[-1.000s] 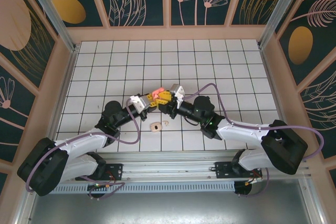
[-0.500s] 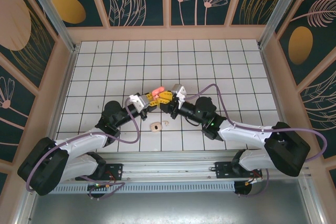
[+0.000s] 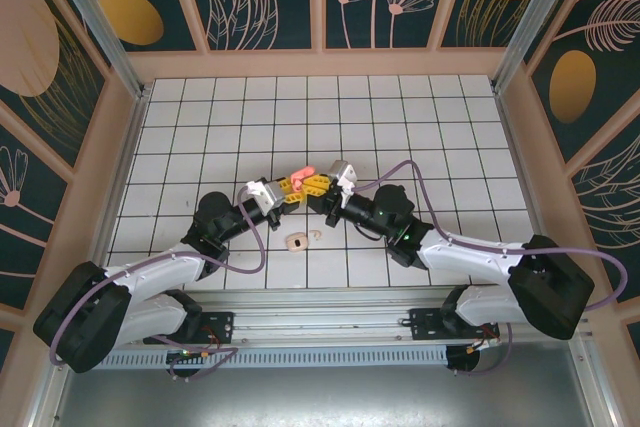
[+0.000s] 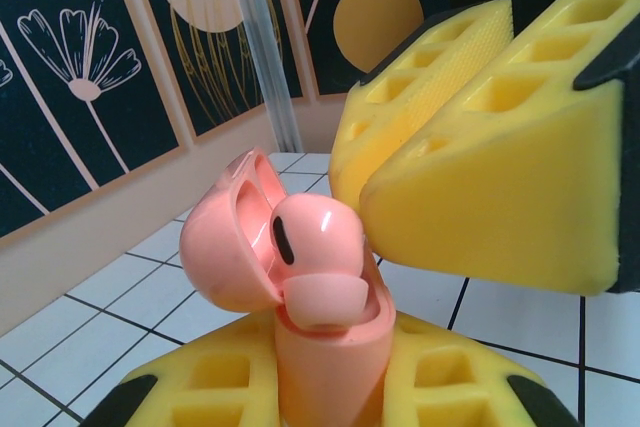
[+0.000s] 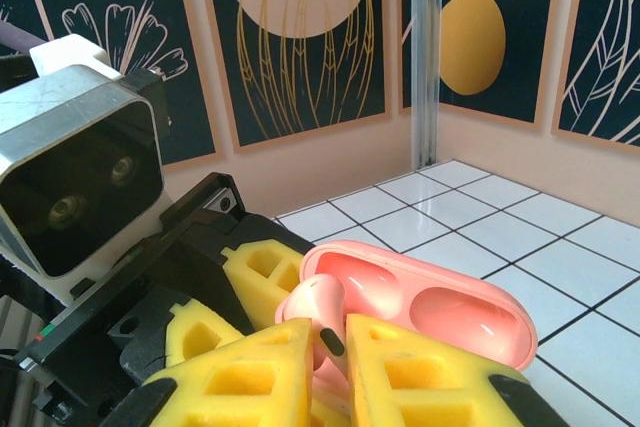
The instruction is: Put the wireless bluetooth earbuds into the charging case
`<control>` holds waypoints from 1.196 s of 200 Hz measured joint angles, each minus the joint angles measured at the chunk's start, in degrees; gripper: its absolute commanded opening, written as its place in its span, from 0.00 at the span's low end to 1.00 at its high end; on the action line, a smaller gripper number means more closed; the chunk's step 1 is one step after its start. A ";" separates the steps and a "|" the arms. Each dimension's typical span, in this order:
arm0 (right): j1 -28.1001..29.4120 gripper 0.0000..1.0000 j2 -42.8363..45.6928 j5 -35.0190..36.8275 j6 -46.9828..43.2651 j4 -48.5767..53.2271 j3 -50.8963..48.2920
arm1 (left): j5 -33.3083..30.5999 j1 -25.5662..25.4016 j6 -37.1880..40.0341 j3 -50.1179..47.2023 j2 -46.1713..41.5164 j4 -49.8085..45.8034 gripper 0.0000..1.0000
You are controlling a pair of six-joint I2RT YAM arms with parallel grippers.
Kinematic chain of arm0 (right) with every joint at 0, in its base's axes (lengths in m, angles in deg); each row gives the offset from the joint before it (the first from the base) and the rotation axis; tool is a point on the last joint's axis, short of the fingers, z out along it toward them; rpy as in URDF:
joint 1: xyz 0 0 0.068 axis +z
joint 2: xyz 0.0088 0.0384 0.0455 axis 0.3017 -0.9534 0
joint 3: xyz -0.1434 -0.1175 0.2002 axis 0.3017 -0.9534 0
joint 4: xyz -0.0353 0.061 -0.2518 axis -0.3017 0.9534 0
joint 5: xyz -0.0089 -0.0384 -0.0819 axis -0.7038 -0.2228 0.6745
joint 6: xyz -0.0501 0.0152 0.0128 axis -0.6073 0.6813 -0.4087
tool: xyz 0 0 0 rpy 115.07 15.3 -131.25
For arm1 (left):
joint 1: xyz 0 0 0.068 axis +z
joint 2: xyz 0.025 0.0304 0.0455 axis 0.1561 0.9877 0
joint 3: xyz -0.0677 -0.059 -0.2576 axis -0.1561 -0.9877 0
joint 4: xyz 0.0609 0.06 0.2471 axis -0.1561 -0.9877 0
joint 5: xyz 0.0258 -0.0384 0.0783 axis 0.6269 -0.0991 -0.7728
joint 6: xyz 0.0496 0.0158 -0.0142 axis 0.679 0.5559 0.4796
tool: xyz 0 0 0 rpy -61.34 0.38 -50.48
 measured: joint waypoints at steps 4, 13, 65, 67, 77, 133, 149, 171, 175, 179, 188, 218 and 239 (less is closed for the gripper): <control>0.00 0.17 0.07 0.00 0.00 0.00 -0.04 | 0.00 0.00 -0.02 0.00 0.00 0.00 0.02; 0.00 0.17 0.24 0.00 0.00 0.02 -0.20 | -0.02 0.00 0.00 0.00 0.00 -0.02 0.02; -0.11 0.25 2.40 -0.79 -0.35 1.49 -0.81 | 0.00 0.00 0.00 0.00 0.00 -0.02 0.02; -0.11 0.25 2.47 -0.87 -0.37 1.51 -0.81 | 0.00 0.00 0.00 0.00 0.00 -0.02 0.02; -0.11 0.26 2.73 -1.09 -0.37 1.62 -0.81 | 0.00 0.00 0.00 0.00 0.00 -0.02 0.02; -0.24 0.27 3.02 -1.11 -0.37 2.97 -0.81 | 0.17 0.00 -0.04 0.37 0.02 -0.02 0.02; -0.33 0.27 3.02 -1.05 -0.37 3.06 -0.81 | 0.15 0.00 -0.44 0.48 0.11 0.02 0.02; -0.44 0.28 3.02 -0.02 -0.31 4.39 -0.70 | -0.11 0.00 -1.18 0.70 0.96 0.04 0.02; -0.50 0.28 3.02 0.35 -0.09 4.85 -0.68 | -0.26 0.00 -1.44 0.83 1.25 0.00 0.02; -0.57 0.28 3.02 0.59 -0.04 5.25 -0.68 | -0.52 0.00 -1.55 1.05 1.62 -0.02 0.02; -0.92 0.29 3.02 1.11 0.55 6.19 -0.66 | -1.27 0.00 -1.95 1.79 2.49 -0.35 0.02; -3.15 0.32 3.04 2.60 4.96 9.75 -0.59 | -4.11 0.00 -3.54 3.72 4.50 -0.70 0.02; -4.55 0.33 3.78 3.96 9.40 14.67 -0.15 | -5.46 0.00 -4.79 3.74 4.96 -0.92 0.02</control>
